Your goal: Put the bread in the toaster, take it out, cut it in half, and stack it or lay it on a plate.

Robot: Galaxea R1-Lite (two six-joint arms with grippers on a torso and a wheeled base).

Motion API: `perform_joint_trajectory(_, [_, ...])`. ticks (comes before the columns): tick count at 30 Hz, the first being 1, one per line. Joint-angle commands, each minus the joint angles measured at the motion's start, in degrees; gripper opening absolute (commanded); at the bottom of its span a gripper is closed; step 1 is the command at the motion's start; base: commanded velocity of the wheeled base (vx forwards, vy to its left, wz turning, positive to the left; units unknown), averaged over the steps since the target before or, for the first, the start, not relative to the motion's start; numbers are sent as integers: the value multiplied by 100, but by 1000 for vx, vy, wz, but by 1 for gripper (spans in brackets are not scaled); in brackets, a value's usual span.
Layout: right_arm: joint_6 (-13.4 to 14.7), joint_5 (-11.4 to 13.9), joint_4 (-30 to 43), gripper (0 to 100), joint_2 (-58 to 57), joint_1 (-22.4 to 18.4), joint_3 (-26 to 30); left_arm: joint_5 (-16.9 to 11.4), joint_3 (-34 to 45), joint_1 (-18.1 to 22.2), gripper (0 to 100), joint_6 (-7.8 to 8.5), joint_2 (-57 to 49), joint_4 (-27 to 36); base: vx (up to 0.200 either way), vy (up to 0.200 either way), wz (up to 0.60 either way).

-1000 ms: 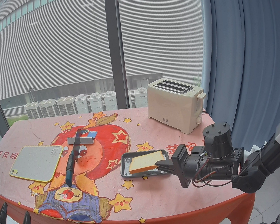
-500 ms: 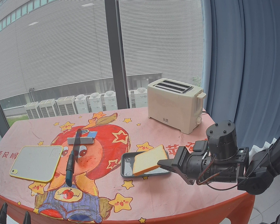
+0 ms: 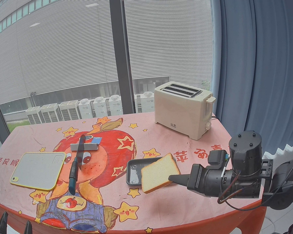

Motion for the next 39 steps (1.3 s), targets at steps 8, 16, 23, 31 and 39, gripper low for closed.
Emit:
perform_joint_trajectory(8, [-954,39,-404,0,-487,-82,522,2,84,0,100,-6,-57,-2,0,0,0])
perform_joint_trajectory(16, [-1525,12,-510,0,-672,-64,908,2,84,0,100,-6,-57,-2,0,0,0])
perform_joint_trajectory(23, [-2659,30,-536,0,-724,-12,1242,2,84,0,100,-6,-57,-2,0,0,0])
perform_joint_trajectory(31, [-3072,-5,-1309,0,-760,-108,1348,2,84,0,100,-6,-57,-2,0,0,0])
perform_joint_trajectory(39, [-3529,4,-1353,0,-584,-310,1480,2,84,0,100,-6,-57,-2,0,0,0])
